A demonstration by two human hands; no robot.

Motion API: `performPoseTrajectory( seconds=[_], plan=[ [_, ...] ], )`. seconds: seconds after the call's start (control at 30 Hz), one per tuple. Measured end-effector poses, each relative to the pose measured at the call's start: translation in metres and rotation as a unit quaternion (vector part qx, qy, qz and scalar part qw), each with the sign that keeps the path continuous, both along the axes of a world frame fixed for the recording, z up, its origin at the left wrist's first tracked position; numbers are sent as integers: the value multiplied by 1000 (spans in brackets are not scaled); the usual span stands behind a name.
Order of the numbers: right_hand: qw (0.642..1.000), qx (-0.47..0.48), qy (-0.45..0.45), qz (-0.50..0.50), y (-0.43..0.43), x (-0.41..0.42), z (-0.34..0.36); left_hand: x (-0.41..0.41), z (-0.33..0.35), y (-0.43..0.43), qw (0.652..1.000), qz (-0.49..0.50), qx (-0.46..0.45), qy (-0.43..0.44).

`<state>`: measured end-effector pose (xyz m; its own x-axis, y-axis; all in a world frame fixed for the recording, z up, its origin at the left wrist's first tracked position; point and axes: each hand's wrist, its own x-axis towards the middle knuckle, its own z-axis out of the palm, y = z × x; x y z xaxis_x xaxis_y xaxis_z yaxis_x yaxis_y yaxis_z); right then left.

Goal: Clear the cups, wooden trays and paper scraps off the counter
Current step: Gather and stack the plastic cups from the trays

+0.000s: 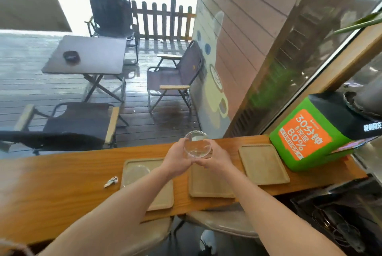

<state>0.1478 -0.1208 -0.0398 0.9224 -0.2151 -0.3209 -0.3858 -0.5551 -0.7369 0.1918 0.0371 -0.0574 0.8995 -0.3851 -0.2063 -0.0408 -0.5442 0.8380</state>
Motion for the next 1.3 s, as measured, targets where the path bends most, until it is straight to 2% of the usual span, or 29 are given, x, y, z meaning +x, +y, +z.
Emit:
performPoseTrajectory(
  seconds=[0.5, 0.73, 0.87, 1.07, 1.3],
  plan=[
    [997, -21, -54, 50, 93, 24, 18, 14, 8, 93, 997, 50, -38, -35],
    [991, 13, -78, 106, 108, 44, 32, 21, 29, 117, 993, 96, -33, -53],
    [988, 45, -90, 115, 118, 42, 38, 19, 47, 135, 992, 90, -69, -50],
    [985, 74, -53, 144, 132, 28, 30, -9, 52, 161, 995, 83, -39, -35],
    [985, 60, -9, 161, 142, 6, 7, -36, 20, 176, 997, 71, 12, -37]
  ],
)
